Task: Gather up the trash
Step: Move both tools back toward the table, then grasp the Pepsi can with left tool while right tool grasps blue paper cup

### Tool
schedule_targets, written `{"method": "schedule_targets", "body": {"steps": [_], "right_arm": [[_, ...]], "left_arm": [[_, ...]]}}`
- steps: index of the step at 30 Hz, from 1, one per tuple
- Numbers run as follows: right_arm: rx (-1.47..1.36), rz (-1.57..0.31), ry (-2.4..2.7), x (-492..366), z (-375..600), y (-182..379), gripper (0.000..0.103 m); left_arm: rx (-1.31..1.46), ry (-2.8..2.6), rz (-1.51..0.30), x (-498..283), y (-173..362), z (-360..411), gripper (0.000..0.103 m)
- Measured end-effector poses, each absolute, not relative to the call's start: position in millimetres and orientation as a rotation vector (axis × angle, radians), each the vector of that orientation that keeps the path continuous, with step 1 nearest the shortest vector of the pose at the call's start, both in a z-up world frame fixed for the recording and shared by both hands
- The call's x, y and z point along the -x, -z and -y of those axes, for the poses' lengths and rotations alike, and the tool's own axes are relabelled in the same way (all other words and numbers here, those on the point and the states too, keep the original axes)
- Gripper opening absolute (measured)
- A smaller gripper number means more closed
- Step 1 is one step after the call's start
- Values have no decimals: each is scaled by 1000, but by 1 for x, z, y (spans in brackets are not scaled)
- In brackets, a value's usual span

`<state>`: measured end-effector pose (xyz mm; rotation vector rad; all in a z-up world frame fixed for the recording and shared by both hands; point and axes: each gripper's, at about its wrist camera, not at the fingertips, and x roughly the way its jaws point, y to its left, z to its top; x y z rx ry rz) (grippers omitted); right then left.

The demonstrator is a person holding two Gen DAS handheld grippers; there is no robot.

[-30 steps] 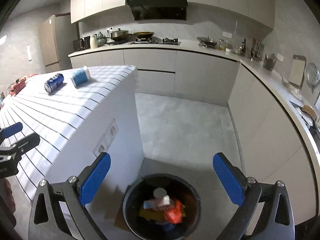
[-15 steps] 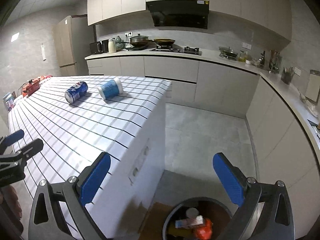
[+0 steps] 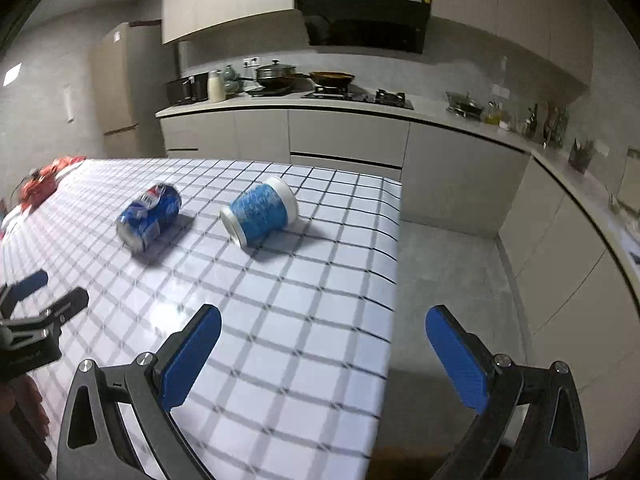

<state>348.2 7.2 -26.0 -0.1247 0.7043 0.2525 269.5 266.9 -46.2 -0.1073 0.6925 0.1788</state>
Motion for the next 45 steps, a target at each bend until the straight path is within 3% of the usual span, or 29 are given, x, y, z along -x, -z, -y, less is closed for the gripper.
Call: {"method": "schedule_targets", "body": {"steps": [11, 15, 27, 30, 32, 45], "right_arm": [[71, -781, -202, -423, -83, 46, 103], [39, -807, -211, -448, -99, 54, 103], [-26, -896, -220, -518, -125, 87, 102], [-27, -908, -228, -529, -127, 90, 91], [-36, -926, -239, -535, -127, 93, 76], [-15, -884, -300, -505, -119, 76, 67]], "left_arm": [[145, -103, -739, -345, 61, -318, 102], [140, -59, -757, -367, 67, -319, 92], [152, -18, -823, -416, 82, -325, 78], [165, -14, -834, -425, 85, -327, 72], [178, -2, -847, -427, 88, -328, 64], [173, 39, -795, -395, 64, -318, 61]]}}
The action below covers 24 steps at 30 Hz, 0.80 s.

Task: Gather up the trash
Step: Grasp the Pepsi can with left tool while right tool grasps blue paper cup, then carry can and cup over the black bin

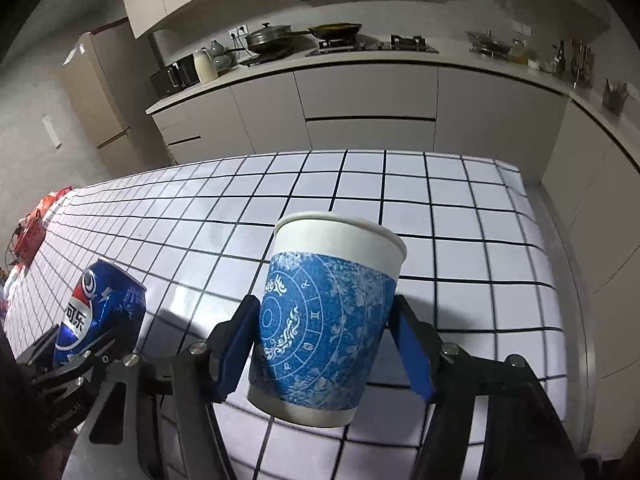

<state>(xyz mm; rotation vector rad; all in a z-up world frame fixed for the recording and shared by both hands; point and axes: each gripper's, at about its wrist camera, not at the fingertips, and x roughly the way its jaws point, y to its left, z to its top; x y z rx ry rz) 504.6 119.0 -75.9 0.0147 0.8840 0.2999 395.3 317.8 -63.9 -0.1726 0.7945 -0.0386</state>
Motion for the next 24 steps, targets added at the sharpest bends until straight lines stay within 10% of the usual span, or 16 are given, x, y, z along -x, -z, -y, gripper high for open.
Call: {"method": "schedule_targets", "body": {"steps": [24], "right_arm": [[80, -811, -324, -350, 21, 35, 67]], "left_arm": [[139, 68, -771, -295, 40, -187, 61]]}}
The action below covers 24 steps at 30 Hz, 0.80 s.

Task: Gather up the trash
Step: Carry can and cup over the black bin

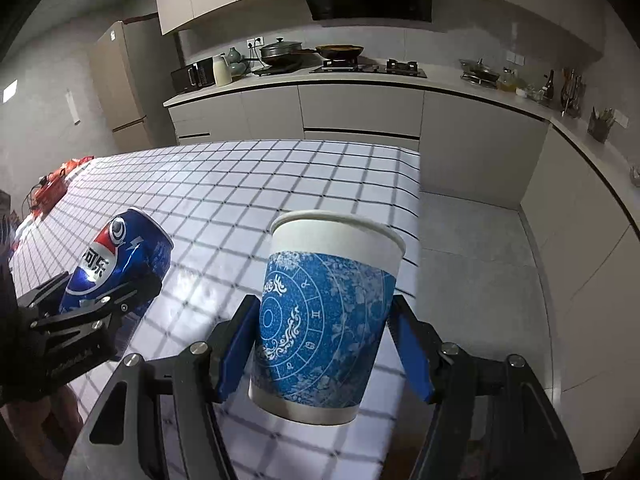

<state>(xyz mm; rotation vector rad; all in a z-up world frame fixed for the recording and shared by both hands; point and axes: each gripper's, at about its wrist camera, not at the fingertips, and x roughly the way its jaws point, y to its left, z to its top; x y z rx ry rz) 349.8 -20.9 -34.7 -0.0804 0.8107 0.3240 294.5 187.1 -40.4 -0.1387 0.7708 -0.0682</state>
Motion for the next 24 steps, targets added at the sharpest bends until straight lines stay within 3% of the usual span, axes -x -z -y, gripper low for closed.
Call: {"method": "schedule_targets", "body": {"steps": [24], "right_arm": [[19, -815, -126, -230, 240, 28, 67]], "left_arm": [[39, 294, -776, -228, 36, -8, 61]]}}
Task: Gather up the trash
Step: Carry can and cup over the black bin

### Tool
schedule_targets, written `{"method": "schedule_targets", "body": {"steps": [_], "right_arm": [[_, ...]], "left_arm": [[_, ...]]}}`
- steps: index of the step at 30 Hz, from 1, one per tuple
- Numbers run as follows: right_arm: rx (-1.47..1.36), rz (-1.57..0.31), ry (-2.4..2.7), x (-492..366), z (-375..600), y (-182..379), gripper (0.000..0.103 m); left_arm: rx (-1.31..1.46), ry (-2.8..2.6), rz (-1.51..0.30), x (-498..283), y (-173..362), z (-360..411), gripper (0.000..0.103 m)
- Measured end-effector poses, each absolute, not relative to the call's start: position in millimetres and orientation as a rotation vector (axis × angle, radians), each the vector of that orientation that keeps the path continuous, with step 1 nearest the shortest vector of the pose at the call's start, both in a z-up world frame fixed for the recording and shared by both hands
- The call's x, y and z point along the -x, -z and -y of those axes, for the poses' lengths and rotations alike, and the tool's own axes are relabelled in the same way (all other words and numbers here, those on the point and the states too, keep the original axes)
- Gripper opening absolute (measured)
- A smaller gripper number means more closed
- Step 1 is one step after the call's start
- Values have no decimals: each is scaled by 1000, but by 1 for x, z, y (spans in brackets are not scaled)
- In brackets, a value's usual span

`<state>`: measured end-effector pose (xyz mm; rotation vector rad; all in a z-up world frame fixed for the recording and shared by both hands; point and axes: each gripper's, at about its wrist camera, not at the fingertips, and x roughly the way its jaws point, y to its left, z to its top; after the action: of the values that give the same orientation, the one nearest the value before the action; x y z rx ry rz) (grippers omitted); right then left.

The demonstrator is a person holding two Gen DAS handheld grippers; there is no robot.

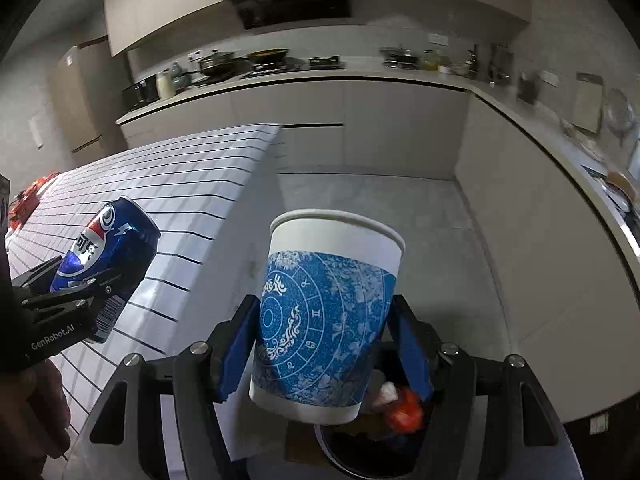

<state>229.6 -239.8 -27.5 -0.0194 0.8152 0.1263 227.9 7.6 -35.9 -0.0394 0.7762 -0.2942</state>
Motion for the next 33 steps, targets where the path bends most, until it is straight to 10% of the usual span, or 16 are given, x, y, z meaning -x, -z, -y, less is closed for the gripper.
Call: {"method": "schedule_targets", "body": {"steps": [33], "right_arm": [[79, -1034, -195, -174, 375, 133, 67]], "left_arm": [[-2, 374, -1049, -176, 143, 136, 61]]}}
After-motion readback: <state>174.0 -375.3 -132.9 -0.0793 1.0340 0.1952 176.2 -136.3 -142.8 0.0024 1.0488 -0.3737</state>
